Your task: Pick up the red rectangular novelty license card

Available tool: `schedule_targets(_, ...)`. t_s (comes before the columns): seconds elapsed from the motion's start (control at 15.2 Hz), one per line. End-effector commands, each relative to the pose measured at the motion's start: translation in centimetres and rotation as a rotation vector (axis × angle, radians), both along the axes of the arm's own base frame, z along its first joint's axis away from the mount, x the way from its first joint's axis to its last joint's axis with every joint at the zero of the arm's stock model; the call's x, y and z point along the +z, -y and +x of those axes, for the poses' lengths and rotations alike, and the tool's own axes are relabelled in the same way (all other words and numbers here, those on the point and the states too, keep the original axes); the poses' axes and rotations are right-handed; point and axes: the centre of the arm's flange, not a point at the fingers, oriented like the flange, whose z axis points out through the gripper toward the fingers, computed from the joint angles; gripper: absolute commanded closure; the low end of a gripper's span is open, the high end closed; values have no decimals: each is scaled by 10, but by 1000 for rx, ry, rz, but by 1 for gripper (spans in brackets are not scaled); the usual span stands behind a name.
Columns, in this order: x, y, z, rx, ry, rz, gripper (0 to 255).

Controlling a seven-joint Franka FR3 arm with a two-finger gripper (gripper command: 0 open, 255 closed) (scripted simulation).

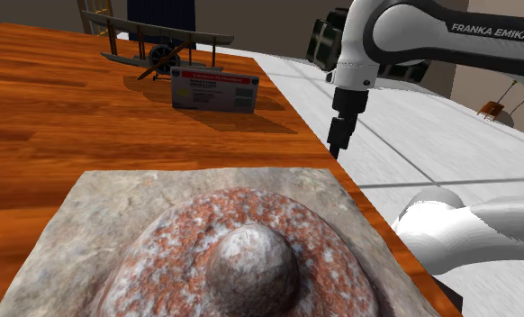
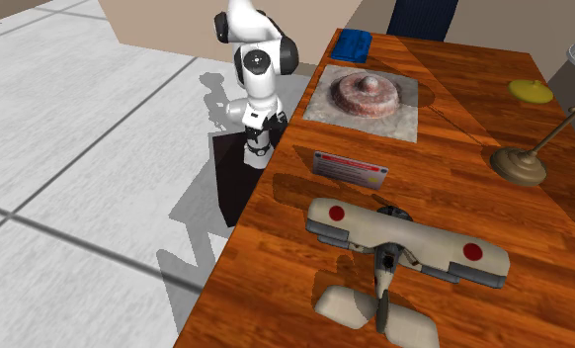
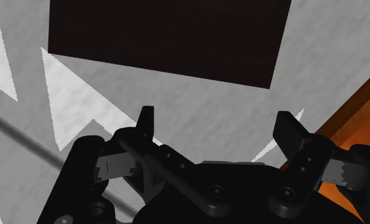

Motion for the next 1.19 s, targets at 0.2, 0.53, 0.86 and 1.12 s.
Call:
schedule_targets(0.2,15,-8,33,91,28,3,0)
schedule_targets(0.53,42,-28,85,242,74,9,0)
schedule_targets(0.86,72,-55,133,394,120,14,0)
schedule_targets(1.12,97,-82,166,515,157,19,0)
